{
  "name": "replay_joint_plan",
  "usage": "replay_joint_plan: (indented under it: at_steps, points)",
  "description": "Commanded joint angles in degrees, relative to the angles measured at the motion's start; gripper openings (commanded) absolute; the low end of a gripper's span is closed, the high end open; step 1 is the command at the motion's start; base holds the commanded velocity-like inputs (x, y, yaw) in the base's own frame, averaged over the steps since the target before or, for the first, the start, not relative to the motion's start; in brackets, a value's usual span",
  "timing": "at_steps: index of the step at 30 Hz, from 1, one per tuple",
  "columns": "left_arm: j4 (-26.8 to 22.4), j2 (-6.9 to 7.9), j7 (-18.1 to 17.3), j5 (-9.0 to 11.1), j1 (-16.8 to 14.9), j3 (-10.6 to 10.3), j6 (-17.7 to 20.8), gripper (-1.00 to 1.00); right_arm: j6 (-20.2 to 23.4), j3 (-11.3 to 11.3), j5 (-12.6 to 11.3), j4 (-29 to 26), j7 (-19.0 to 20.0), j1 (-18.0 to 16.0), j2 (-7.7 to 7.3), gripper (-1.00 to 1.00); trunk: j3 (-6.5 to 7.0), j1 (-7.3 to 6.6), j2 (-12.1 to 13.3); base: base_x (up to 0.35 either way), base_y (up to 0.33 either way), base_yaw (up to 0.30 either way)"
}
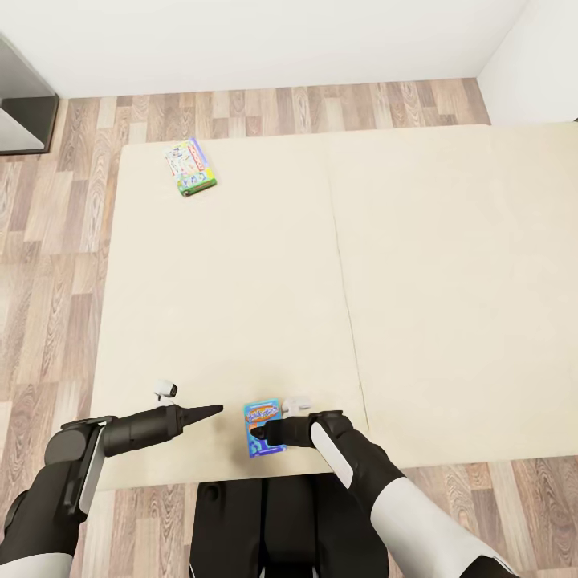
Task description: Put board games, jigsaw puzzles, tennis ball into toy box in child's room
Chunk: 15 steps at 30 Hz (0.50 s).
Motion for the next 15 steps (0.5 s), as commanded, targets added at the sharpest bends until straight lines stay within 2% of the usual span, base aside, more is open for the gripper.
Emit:
replay_joint_plan:
  at_steps: [1, 8, 15]
  points:
    - [0.0, 0.01, -0.2, 0.0, 0.0, 0.0, 0.6, 1.0, 0.2, 0.0, 0.1, 0.0, 0.1, 0.0, 0.0, 1.0, -0.05, 0.03, -0.1, -0.001, 0.004, 0.0]
    - [0.0, 0.01, -0.2, 0.0, 0.0, 0.0, 0.6, 1.0, 0.1, 0.0, 0.2, 0.5, 0.1, 0.0, 0.0, 1.0, -0.05, 0.03, -0.1, 0.0, 0.012, 0.0]
    - [-0.1, 0.03, -0.2, 0.0, 0.0, 0.0, 0.6, 1.0, -0.3, 0.0, 0.1, 0.7, 0.1, 0.0, 0.0, 1.0, -0.05, 0.03, -0.1, 0.0, 0.101, 0.0]
